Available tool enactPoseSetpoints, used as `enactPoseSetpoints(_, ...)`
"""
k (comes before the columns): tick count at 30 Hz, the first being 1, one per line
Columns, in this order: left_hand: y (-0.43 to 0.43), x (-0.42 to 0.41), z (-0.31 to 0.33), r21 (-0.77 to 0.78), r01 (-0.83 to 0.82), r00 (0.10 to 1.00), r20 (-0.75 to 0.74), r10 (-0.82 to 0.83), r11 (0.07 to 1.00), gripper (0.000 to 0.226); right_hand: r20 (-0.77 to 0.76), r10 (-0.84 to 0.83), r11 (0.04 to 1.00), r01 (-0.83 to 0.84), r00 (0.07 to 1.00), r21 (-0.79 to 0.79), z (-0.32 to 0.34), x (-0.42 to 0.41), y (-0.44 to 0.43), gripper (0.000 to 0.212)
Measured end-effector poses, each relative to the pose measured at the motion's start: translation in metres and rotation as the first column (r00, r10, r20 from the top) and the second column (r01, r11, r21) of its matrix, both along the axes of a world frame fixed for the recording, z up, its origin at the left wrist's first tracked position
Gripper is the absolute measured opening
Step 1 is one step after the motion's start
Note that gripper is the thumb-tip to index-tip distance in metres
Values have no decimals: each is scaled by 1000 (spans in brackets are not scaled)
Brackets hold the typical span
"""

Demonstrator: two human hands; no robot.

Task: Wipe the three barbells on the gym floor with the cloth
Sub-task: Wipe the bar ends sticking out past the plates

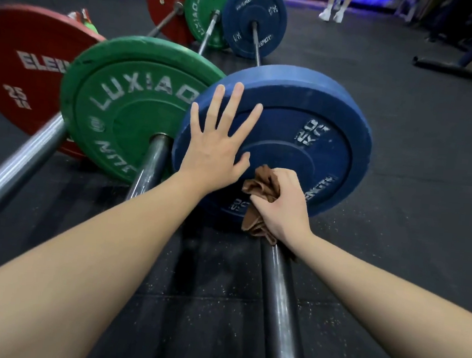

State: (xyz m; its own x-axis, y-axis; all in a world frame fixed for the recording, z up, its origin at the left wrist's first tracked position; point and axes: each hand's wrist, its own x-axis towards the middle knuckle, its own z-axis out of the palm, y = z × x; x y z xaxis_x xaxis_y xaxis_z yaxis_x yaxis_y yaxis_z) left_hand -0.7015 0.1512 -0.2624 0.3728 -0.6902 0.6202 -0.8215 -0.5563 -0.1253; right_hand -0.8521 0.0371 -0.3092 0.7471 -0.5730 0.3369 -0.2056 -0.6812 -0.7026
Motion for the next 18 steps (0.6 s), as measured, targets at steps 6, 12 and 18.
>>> enactPoseSetpoints(6, -6, 0, -1, -28, -60, 998, 12, 60, 998, 92, 52, 91, 993, -95, 994, 68, 4, -43, 22, 39)
enactPoseSetpoints(12, -11, 0, -6, -81, -101, 995, -32, 99, 992, 100, 93, 117, 987, -126, 989, 103, 0, -60, 28, 39)
enactPoseSetpoints(18, -4, 2, -4, -55, -63, 997, -50, 60, 997, 106, 68, 74, 993, -80, 995, 90, 1, -13, 1, 34)
